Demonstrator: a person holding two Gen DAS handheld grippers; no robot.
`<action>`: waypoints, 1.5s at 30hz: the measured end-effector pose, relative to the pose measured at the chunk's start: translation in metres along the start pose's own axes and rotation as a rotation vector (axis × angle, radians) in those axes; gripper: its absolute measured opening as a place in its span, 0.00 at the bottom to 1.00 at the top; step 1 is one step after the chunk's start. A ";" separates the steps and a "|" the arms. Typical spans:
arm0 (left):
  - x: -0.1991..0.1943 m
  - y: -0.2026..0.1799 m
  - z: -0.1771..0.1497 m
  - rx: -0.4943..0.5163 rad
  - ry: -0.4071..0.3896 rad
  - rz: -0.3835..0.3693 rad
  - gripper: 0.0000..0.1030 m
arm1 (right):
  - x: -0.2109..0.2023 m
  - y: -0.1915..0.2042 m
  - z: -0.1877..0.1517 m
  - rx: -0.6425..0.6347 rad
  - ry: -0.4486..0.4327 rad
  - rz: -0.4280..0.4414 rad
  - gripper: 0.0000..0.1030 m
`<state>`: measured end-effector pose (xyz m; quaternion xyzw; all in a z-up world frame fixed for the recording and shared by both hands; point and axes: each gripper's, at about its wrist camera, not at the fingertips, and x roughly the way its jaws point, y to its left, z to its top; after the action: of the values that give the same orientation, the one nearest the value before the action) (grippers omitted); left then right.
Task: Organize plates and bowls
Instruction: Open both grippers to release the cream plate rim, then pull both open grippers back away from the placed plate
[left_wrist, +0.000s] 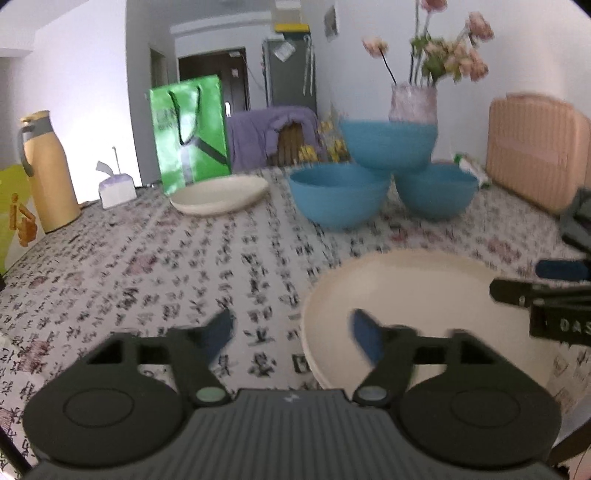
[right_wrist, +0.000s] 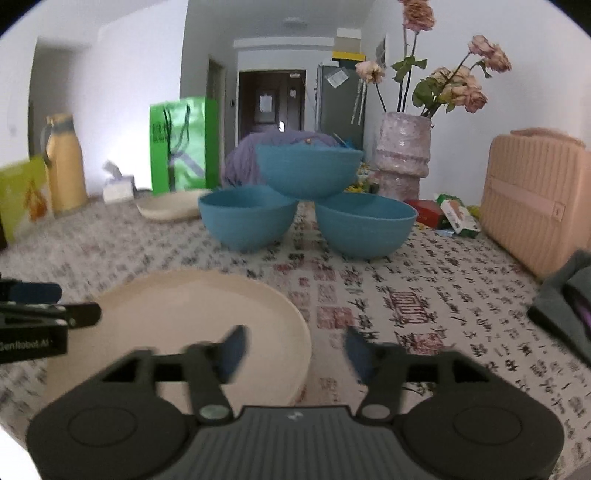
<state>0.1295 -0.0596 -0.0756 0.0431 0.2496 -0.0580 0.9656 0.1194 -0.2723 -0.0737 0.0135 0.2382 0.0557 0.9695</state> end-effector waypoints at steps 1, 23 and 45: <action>-0.004 0.004 0.002 -0.015 -0.019 0.000 0.95 | -0.002 -0.002 0.001 0.016 -0.009 0.026 0.81; -0.024 0.068 0.027 -0.123 -0.102 0.092 1.00 | 0.022 0.024 0.049 0.070 -0.019 0.149 1.00; -0.016 0.143 0.086 -0.218 -0.125 0.134 1.00 | 0.070 0.092 0.141 -0.032 0.018 0.176 1.00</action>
<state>0.1759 0.0732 0.0148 -0.0493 0.1904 0.0314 0.9800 0.2373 -0.1732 0.0240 0.0186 0.2442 0.1448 0.9587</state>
